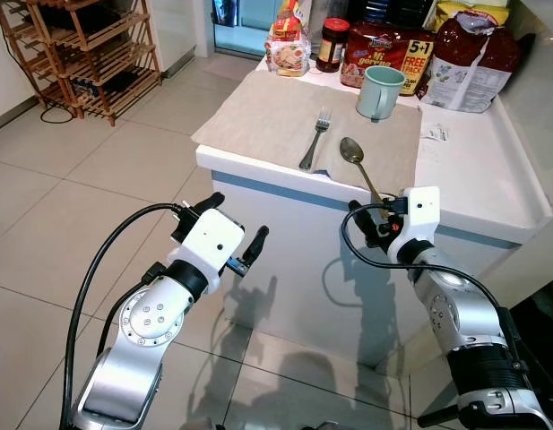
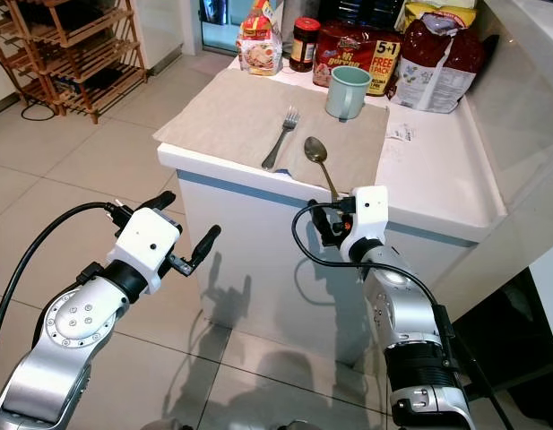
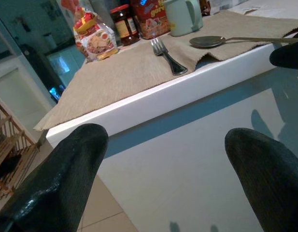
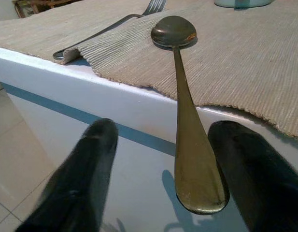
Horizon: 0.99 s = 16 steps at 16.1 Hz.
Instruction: Setting the table
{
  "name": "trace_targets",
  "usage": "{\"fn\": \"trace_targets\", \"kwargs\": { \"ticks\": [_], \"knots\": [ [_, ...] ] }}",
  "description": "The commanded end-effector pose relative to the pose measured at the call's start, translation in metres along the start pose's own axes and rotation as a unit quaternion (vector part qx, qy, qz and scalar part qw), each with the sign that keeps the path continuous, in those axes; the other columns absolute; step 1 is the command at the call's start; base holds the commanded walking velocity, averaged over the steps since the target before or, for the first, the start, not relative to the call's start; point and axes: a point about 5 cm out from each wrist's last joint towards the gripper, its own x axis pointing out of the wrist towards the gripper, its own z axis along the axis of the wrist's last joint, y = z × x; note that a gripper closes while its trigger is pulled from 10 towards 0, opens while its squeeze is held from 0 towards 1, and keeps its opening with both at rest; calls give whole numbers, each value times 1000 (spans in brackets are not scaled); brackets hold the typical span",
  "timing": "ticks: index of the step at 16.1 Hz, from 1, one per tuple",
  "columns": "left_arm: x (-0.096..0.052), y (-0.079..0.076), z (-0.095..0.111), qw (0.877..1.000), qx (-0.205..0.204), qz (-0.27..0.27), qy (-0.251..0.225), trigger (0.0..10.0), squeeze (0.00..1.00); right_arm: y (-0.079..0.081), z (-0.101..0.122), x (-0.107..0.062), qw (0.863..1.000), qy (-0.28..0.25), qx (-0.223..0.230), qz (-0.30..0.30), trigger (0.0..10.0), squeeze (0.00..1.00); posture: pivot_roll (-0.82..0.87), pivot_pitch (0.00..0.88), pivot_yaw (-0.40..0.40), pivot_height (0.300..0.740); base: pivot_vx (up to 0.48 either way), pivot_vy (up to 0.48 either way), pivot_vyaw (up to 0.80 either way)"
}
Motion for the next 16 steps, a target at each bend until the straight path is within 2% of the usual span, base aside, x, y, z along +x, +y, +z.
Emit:
{"fn": "trace_targets", "kwargs": {
  "ticks": [1, 16],
  "knots": [
    [1, 0, 1, 1000, 8, -5, -2, 10000, 0, -6, 6, 1, 1000, -8, 0, -8, 0, 0, 106, 17, -82, 740, 0, 0, 0],
    [5, -1, 0, 1000, 14, -14, -5, 10000, 0, -12, 7, 3, 1000, -8, 0, -20, 0, 0, 97, 7, -81, 740, 0, 0, 0]
  ]
}}
